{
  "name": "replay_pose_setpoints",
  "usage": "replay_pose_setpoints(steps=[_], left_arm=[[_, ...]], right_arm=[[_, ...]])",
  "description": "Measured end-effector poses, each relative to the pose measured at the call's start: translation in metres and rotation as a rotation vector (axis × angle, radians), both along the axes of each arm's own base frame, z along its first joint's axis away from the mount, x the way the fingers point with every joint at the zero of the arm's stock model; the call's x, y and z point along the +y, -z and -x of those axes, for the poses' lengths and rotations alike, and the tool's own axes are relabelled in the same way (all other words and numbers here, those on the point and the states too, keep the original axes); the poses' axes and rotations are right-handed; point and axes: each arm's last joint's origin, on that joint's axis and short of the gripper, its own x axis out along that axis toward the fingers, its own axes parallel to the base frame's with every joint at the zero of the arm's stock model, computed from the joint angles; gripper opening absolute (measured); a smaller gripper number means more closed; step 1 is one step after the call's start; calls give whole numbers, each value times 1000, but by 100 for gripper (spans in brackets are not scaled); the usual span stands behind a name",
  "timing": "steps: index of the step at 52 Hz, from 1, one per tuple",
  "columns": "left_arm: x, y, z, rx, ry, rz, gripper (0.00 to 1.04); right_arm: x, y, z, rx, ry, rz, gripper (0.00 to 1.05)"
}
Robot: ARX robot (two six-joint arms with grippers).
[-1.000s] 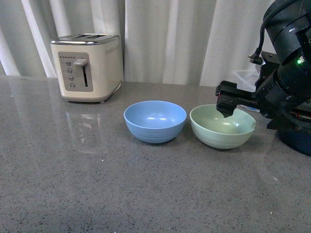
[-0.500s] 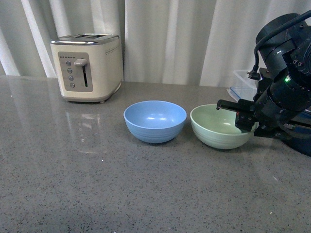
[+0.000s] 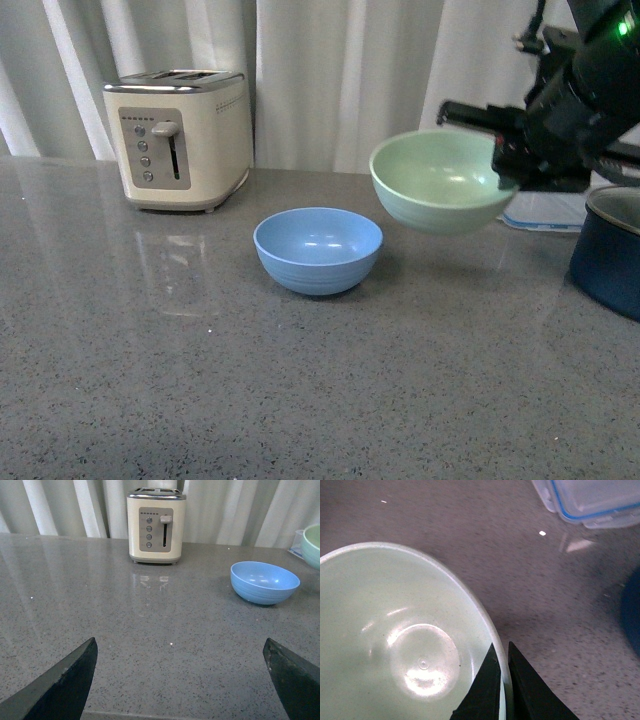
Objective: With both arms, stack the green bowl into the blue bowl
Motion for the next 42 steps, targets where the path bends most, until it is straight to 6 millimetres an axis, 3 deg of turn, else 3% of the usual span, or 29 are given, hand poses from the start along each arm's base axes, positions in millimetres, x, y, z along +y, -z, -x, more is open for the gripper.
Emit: replay_pose_setpoints(steps=[8, 19, 30, 42], left_arm=[[0, 0, 0, 0, 0, 0, 98], [0, 0, 0, 0, 0, 0, 98], [0, 0, 0, 0, 0, 0, 98], [0, 0, 0, 0, 0, 0, 98]], right_arm=[[36, -24, 3, -50, -85, -15, 1], [76, -22, -6, -35, -164, -7, 1], [89, 0, -22, 20, -170, 20, 1], [87, 16, -38, 59, -147, 39, 1]])
